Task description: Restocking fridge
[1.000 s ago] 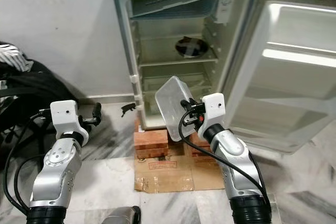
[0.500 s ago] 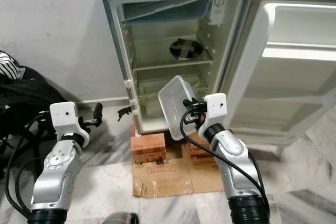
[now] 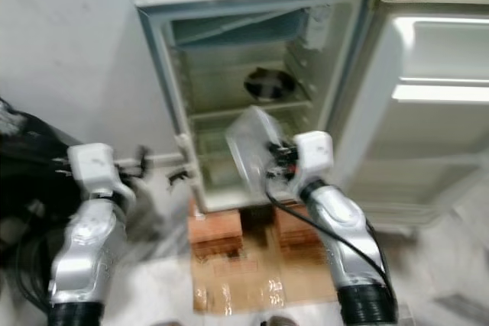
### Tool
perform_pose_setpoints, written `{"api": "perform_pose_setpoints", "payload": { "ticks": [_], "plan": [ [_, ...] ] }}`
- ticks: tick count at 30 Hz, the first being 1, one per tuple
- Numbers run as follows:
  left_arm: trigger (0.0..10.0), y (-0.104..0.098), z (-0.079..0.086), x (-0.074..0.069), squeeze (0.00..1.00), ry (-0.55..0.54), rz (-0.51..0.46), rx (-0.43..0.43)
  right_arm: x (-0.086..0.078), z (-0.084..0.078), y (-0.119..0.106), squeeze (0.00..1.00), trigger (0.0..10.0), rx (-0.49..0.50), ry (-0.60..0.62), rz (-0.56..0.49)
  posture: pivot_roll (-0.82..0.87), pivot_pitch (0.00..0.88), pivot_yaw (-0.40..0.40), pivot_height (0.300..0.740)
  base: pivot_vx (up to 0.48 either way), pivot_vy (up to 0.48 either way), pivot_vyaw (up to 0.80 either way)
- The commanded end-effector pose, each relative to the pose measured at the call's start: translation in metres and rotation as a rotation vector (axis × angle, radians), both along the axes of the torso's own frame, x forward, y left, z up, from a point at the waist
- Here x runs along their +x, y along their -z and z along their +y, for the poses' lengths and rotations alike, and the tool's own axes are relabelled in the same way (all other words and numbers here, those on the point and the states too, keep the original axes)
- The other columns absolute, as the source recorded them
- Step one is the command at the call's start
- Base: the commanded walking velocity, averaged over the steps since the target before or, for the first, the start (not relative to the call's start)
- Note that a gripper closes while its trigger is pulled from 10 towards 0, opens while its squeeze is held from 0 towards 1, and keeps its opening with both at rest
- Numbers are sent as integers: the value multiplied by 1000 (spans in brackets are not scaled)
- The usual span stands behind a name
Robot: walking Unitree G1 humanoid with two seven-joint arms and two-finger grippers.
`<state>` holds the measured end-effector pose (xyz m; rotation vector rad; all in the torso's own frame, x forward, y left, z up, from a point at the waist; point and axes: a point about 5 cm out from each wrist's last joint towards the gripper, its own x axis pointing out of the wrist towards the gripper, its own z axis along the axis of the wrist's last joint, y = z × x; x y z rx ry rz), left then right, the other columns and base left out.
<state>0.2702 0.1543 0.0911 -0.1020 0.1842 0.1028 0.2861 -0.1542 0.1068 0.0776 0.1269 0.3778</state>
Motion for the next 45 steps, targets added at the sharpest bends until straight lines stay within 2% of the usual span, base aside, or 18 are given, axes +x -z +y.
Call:
{"api": "perform_pose_setpoints", "payload": {
  "ticks": [1,8,16,27,45],
  "plan": [
    [10000,-1,12,-1,0,-38,6,20,2,12,-6,0,10000,17,-37,-27,35,0,16,740,247,240,0],
    [10000,-1,9,0,0,-28,7,20,3,12,-9,0,10000,14,-37,-38,33,0,18,740,306,273,0],
    [10000,1,9,0,0,-27,27,28,4,11,-10,0,10000,13,-22,-45,33,0,17,740,294,0,0],
    [10000,0,7,0,0,-16,19,33,5,9,-8,0,10000,6,0,-38,34,0,19,740,0,0,0],
    [10000,-2,8,0,0,-26,6,19,4,8,-5,0,10000,-2,-10,-27,33,0,18,740,0,-381,0]
  ]
}}
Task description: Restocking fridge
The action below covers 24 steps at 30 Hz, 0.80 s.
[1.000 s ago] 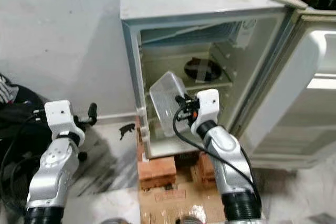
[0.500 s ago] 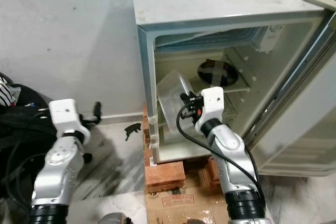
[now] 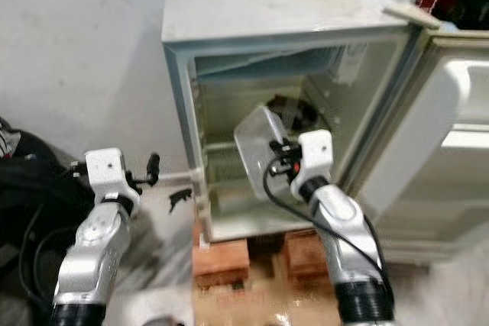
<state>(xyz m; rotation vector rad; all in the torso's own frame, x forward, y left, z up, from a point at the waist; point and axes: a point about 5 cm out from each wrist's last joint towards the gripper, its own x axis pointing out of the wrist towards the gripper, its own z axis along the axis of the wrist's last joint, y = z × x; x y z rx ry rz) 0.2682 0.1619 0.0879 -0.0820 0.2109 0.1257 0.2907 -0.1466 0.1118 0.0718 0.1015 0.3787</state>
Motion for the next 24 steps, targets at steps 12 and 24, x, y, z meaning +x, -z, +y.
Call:
{"api": "perform_pose_setpoints", "payload": {
  "ticks": [12,24],
  "plan": [
    [10000,0,19,-2,0,-157,26,-8,-5,9,4,0,10000,23,-65,33,36,0,17,740,0,0,0],
    [10000,7,35,-27,0,-172,88,22,4,15,6,0,10000,160,-28,96,61,0,12,740,0,0,0]
  ]
}}
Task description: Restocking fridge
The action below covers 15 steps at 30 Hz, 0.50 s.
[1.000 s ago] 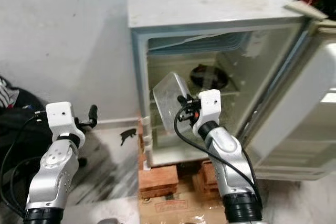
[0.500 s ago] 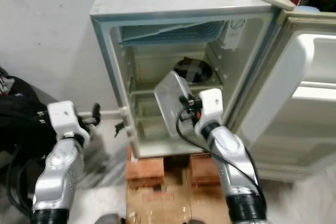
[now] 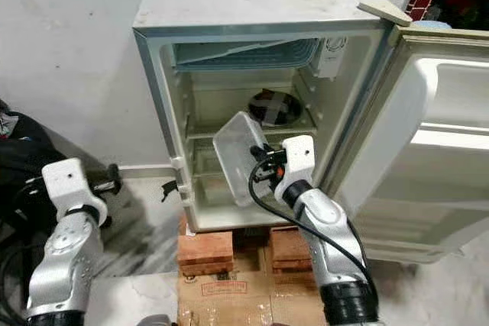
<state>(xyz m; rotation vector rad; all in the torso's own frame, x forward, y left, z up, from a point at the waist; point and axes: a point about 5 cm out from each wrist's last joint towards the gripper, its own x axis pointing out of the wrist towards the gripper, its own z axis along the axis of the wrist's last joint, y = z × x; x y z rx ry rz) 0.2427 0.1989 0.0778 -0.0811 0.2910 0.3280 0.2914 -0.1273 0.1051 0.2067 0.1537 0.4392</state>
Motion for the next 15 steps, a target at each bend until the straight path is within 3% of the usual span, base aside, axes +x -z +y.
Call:
{"api": "perform_pose_setpoints", "payload": {
  "ticks": [1,4,8,15],
  "plan": [
    [10000,-2,-3,-5,0,43,8,9,5,-4,0,0,10000,59,41,43,67,0,9,740,0,0,0],
    [10000,2,-4,-12,0,82,13,-5,9,0,3,0,10000,138,67,96,77,0,4,740,0,0,0],
    [10000,-1,-6,-11,0,105,-4,-16,10,5,4,0,10000,173,62,126,78,0,-1,740,0,0,0],
    [10000,-2,-9,-10,0,134,-1,-23,10,6,6,0,10000,174,46,148,75,0,3,740,284,0,0]
  ]
}}
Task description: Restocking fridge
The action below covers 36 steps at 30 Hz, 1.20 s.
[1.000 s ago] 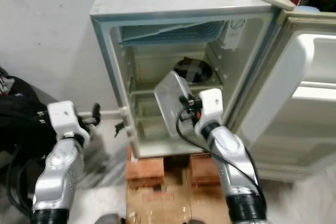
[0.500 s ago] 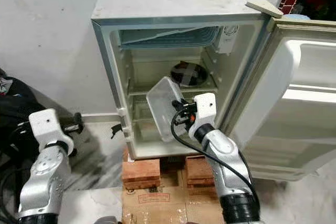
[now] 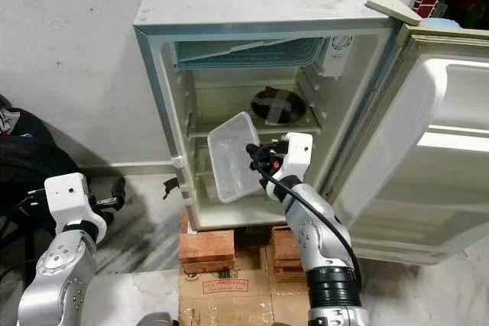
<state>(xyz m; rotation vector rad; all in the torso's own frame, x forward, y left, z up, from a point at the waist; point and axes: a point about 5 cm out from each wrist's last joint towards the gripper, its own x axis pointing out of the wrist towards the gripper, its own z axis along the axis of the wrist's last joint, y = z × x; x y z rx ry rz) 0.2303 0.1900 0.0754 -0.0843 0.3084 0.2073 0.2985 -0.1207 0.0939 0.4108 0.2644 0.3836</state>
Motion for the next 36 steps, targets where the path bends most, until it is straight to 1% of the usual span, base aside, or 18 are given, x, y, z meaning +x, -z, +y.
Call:
{"api": "perform_pose_setpoints", "payload": {
  "ticks": [1,6,9,10,15,16,18,21,25,29,30,32,33,34,36],
  "plan": [
    [10000,-4,-1,2,0,19,-12,-3,3,-2,-4,0,10000,2,-4,-7,74,0,4,740,307,0,0],
    [10000,-4,-3,3,0,41,-12,-12,3,-5,-3,0,10000,-6,2,0,72,0,5,740,319,0,0],
    [10000,-4,-4,3,0,55,-12,-17,2,-4,-2,0,10000,-8,-1,1,72,0,5,740,320,0,0],
    [10000,-4,-6,4,0,74,-19,-17,3,-3,-2,0,10000,-8,-6,2,75,0,5,740,322,0,0],
    [10000,-5,-6,3,0,80,-20,-12,3,-1,-1,0,10000,-14,-30,7,83,0,3,740,322,0,0],
    [10000,-5,-5,2,0,66,-17,-7,2,-1,-1,0,10000,-42,-68,-5,86,0,2,740,0,0,0],
    [10000,-5,-2,0,0,57,-17,-2,0,-3,0,0,10000,-63,-103,-9,89,0,1,740,0,0,0],
    [10000,-3,0,-3,0,48,-5,5,0,-9,1,0,10000,-102,-128,-19,92,0,-2,740,0,0,0],
    [10000,-4,1,-4,0,48,-16,-1,2,-11,0,0,10000,-105,-135,-24,98,0,-5,740,0,0,0],
    [10000,-5,3,-5,0,30,-14,24,6,-8,-1,0,10000,-128,-147,-41,107,0,-8,740,0,0,0],
    [10000,-7,2,-7,0,47,-25,58,7,-6,-3,0,10000,-121,-146,-53,111,0,-9,740,0,0,0],
    [10000,-9,0,-11,0,110,-52,98,8,-3,-4,0,10000,-109,-148,-65,123,0,-13,740,0,0,0],
    [10000,-9,0,-13,0,129,-58,109,8,-2,-5,0,10000,-106,-149,-67,123,0,-13,740,0,0,0],
    [10000,-8,-3,-19,0,175,-75,97,9,0,-6,0,10000,-96,-143,-73,133,0,-20,740,0,0,0],
    [10000,-6,-3,-27,0,210,-81,113,10,4,-6,0,10000,-82,-140,-74,141,0,-26,740,0,0,0]
  ]
}}
